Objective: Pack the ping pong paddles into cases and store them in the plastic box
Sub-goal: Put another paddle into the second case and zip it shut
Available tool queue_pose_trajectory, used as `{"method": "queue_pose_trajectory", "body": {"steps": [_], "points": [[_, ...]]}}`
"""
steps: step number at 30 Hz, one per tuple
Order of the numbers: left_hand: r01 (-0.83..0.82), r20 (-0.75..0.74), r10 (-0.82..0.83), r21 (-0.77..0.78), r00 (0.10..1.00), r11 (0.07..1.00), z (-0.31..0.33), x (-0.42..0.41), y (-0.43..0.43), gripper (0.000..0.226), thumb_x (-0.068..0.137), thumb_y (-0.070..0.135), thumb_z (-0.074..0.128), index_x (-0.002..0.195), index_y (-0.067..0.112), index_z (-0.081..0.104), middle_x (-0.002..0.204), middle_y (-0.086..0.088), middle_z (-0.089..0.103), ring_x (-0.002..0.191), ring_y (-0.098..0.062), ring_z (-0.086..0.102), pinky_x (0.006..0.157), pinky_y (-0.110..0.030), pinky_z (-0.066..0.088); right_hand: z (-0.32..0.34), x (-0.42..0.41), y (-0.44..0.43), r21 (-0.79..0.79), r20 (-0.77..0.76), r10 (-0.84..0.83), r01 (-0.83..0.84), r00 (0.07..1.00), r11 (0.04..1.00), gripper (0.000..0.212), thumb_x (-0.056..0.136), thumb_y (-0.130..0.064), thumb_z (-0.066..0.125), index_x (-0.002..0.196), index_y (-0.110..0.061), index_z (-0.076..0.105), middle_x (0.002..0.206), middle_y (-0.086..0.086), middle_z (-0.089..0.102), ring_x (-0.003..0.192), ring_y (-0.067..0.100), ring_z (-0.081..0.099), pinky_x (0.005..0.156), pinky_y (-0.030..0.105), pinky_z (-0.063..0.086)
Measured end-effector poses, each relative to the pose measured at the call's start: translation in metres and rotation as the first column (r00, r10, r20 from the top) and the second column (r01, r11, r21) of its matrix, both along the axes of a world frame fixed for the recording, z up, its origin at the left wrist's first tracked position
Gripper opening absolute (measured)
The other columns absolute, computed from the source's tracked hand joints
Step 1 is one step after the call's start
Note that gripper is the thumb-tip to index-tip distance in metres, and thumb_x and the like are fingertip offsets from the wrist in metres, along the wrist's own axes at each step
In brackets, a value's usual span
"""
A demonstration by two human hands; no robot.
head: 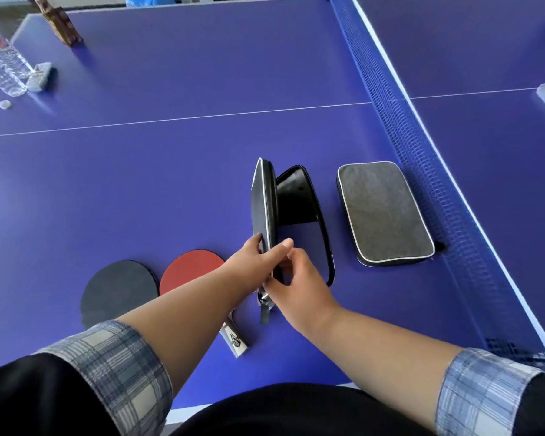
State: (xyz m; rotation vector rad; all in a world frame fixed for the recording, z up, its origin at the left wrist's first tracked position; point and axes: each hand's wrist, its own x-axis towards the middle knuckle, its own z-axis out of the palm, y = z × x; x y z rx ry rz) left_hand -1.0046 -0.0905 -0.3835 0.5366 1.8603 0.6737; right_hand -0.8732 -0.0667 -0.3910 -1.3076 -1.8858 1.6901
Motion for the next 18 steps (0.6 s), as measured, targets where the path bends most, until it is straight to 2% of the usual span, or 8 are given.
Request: {"method": "queue_pose_trajectory", "body": {"steps": [3, 5, 6, 8, 10, 12, 14, 18], "points": [[0.008, -0.151, -0.007, 0.008, 0.989, 1.0, 0.003, -0.004, 0.01, 0.078, 0.079, 0.058, 0.064, 0.148, 0.033, 0.035, 0.106, 0.005, 0.07, 0.09, -0.016, 0.069, 0.086, -0.04, 0.058, 0.003, -0.004, 0.006, 0.028, -0.005, 0.06, -0.06, 0.998, 0.998, 0.006, 0.088, -0.023, 0.059, 0.088, -0.027, 0.063, 0.091, -0.005, 0.068, 0.081, 0.009, 0.068, 0.069, 0.028, 0.055], [0.001, -0.179, 0.002, 0.013, 0.984, 1.0, 0.004, -0.009, 0.014, 0.068, 0.085, 0.045, 0.06, 0.148, 0.034, 0.036, 0.103, 0.005, 0.07, 0.086, -0.017, 0.069, 0.083, -0.039, 0.058, 0.001, -0.005, 0.017, 0.196, 0.069, 0.049, -0.061, 0.996, 0.979, 0.013, 0.089, -0.018, 0.056, 0.09, -0.021, 0.069, 0.101, -0.008, 0.063, 0.096, 0.007, 0.062, 0.083, 0.023, 0.05], [0.012, -0.191, -0.007, 0.02, 0.982, 1.0, 0.004, -0.012, 0.015, 0.063, 0.085, 0.04, 0.057, 0.146, 0.035, 0.039, 0.098, 0.007, 0.07, 0.082, -0.016, 0.068, 0.078, -0.036, 0.059, 0.0, -0.005, 0.024, 0.3, 0.114, 0.031, -0.064, 0.993, 0.952, 0.016, 0.089, -0.016, 0.057, 0.095, -0.019, 0.071, 0.107, -0.009, 0.062, 0.104, 0.008, 0.058, 0.089, 0.022, 0.047], [0.039, -0.221, -0.032, 0.027, 0.975, 0.999, 0.005, -0.014, 0.014, 0.058, 0.083, 0.033, 0.052, 0.14, 0.037, 0.044, 0.087, 0.008, 0.069, 0.07, -0.013, 0.065, 0.062, -0.029, 0.053, -0.006, -0.003, 0.038, 0.463, 0.237, 0.014, -0.126, 0.971, 0.877, 0.024, 0.091, -0.016, 0.058, 0.111, -0.019, 0.07, 0.123, -0.006, 0.06, 0.119, 0.014, 0.051, 0.1, 0.029, 0.044], [0.035, -0.217, -0.026, 0.041, 0.976, 0.999, 0.005, -0.014, 0.012, 0.056, 0.082, 0.031, 0.049, 0.138, 0.039, 0.044, 0.084, 0.01, 0.068, 0.067, -0.012, 0.064, 0.057, -0.026, 0.05, -0.015, 0.002, 0.052, 0.53, 0.423, 0.018, -0.263, 0.906, 0.806, 0.036, 0.093, -0.023, 0.059, 0.129, -0.021, 0.063, 0.143, -0.003, 0.051, 0.135, 0.02, 0.04, 0.109, 0.038, 0.039], [0.015, -0.212, -0.004, 0.053, 0.977, 0.998, 0.002, -0.012, 0.009, 0.053, 0.084, 0.031, 0.048, 0.136, 0.039, 0.044, 0.087, 0.012, 0.068, 0.071, -0.012, 0.066, 0.059, -0.026, 0.052, -0.027, 0.008, 0.066, 0.494, 0.594, 0.039, -0.402, 0.804, 0.771, 0.052, 0.094, -0.033, 0.058, 0.144, -0.023, 0.049, 0.159, 0.001, 0.035, 0.148, 0.024, 0.023, 0.116, 0.043, 0.028], [0.002, -0.224, 0.012, 0.063, 0.974, 0.998, 0.0, -0.014, 0.006, 0.047, 0.086, 0.03, 0.046, 0.133, 0.038, 0.046, 0.086, 0.012, 0.067, 0.072, -0.01, 0.066, 0.056, -0.025, 0.048, -0.04, 0.016, 0.079, 0.397, 0.707, 0.077, -0.484, 0.703, 0.78, 0.064, 0.096, -0.04, 0.054, 0.154, -0.023, 0.034, 0.166, 0.005, 0.02, 0.154, 0.026, 0.009, 0.122, 0.045, 0.018], [-0.059, -0.243, 0.079, 0.089, 0.967, 0.994, -0.006, -0.025, -0.008, 0.048, 0.085, 0.029, 0.043, 0.131, 0.041, 0.044, 0.089, 0.014, 0.067, 0.075, -0.009, 0.066, 0.06, -0.026, 0.051, -0.063, 0.026, 0.093, 0.262, 0.792, 0.136, -0.533, 0.595, 0.804, 0.072, 0.098, -0.047, 0.047, 0.159, -0.022, 0.018, 0.169, 0.007, 0.005, 0.155, 0.025, 0.0, 0.124, 0.047, 0.013]]}}
